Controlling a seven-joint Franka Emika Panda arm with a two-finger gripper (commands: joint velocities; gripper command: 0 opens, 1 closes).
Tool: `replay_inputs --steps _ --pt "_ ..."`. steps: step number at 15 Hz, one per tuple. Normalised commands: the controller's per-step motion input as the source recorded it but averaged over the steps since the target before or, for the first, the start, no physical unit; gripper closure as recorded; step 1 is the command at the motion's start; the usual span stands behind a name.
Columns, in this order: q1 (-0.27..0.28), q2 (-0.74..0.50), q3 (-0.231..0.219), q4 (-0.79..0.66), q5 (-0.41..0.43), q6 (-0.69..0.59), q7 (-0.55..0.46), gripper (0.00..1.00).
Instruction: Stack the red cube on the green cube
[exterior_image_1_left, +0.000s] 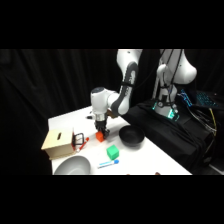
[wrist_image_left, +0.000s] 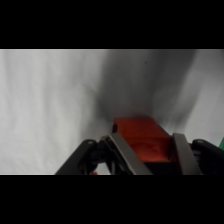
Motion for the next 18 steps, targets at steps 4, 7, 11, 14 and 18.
replay_inputs --steps 4,7,11,14,18 --pt "0.113 -0.52 -0.090 -0.37 -0.177 -0.17 0.22 0.70" --pt "0.182 -0.60 -0.105 -0.36 -0.181 -0.34 0.26 0.70" --pt "0.170 -0.55 -0.028 -0.27 -0.127 -0.31 0.24 0.70" --pt "0.138 -0.41 0.045 -0.17 -0.061 -0.23 0.22 0.70" --pt "0.137 -0.27 0.080 -0.13 -0.028 -0.12 0.23 0.70"
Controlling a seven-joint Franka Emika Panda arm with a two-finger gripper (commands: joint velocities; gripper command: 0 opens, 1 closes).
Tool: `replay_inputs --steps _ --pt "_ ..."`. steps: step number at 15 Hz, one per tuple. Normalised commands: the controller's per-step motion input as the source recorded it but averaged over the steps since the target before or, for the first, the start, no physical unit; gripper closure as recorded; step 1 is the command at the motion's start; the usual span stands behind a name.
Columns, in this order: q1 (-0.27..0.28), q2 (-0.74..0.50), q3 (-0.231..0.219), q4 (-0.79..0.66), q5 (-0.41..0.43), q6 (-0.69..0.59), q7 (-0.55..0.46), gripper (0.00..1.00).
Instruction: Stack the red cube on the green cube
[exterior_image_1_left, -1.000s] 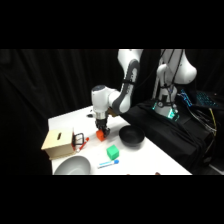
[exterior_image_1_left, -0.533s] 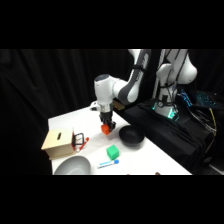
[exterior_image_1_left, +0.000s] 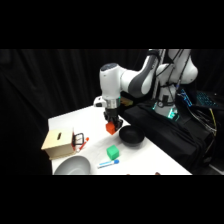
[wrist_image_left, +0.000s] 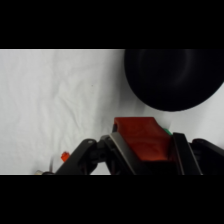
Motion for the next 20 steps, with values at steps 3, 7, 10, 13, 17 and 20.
replay_inputs --steps 3,7,10,13,17,20 --pt "0.131 -0.16 0.075 -0.10 -0.006 -0.03 0.27 0.70" --pt "0.090 -0.04 0.036 -0.02 0.009 0.11 0.27 0.70" --pt "0.059 0.11 -0.003 0.08 -0.042 0.22 0.24 0.70" --pt "0.061 0.16 -0.026 0.15 -0.065 0.19 0.21 0.70" --pt "0.084 0.17 -0.046 0.19 -0.079 0.14 0.18 0.70" --pt "0.079 0.17 -0.058 0.21 -0.053 0.08 0.13 0.70"
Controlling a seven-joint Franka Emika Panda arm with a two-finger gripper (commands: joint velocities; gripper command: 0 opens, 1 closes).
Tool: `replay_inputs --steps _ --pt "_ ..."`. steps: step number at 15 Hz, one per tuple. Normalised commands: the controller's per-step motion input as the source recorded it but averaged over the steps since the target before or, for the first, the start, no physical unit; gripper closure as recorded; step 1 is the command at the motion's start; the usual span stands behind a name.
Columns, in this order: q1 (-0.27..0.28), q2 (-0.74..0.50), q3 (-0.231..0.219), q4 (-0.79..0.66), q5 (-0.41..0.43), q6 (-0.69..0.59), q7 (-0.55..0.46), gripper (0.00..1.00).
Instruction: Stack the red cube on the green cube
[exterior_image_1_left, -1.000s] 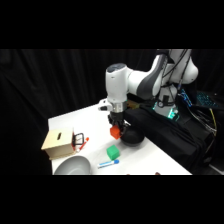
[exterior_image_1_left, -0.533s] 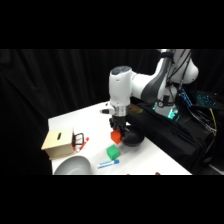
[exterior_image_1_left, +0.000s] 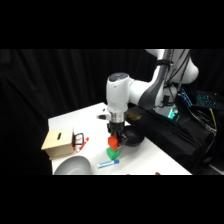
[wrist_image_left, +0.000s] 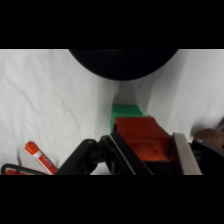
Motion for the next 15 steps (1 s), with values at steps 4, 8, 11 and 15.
replay_inputs --steps 4,8,11,15 --pt "0.054 0.15 -0.073 0.17 -0.029 0.09 0.09 0.70" --pt "0.012 0.12 -0.054 0.12 0.023 0.09 0.03 0.70" --pt "0.005 0.09 -0.033 0.09 0.039 0.10 0.01 0.70" --pt "0.019 0.07 -0.017 0.08 0.041 0.09 0.02 0.70"
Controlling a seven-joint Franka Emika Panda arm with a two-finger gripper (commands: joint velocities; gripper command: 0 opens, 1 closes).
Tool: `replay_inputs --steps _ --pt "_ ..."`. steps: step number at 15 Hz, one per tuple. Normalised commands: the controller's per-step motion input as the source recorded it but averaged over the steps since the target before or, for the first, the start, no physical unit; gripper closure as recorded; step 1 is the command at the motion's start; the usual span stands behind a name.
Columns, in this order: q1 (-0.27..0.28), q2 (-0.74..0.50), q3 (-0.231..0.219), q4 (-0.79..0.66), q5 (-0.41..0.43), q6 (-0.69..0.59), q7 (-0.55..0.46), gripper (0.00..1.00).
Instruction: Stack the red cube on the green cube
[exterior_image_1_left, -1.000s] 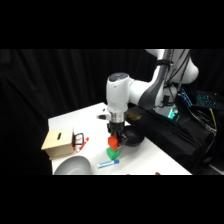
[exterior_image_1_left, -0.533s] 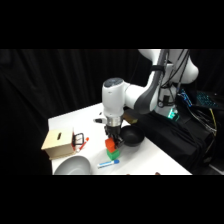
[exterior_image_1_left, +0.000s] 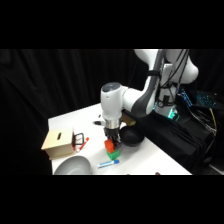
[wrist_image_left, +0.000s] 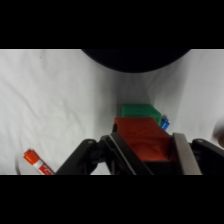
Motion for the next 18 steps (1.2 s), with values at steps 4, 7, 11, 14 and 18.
replay_inputs --steps 4,7,11,14,18 --pt "0.009 0.05 0.011 0.07 0.072 0.05 -0.02 0.70" --pt "0.010 -0.01 0.027 0.03 0.084 0.05 -0.02 0.70" --pt "0.020 -0.03 0.033 0.01 0.095 0.01 -0.01 0.12" --pt "0.047 -0.07 0.025 -0.01 0.079 -0.05 0.02 0.00" --pt "0.061 -0.13 0.005 -0.03 0.054 -0.12 0.05 0.00"
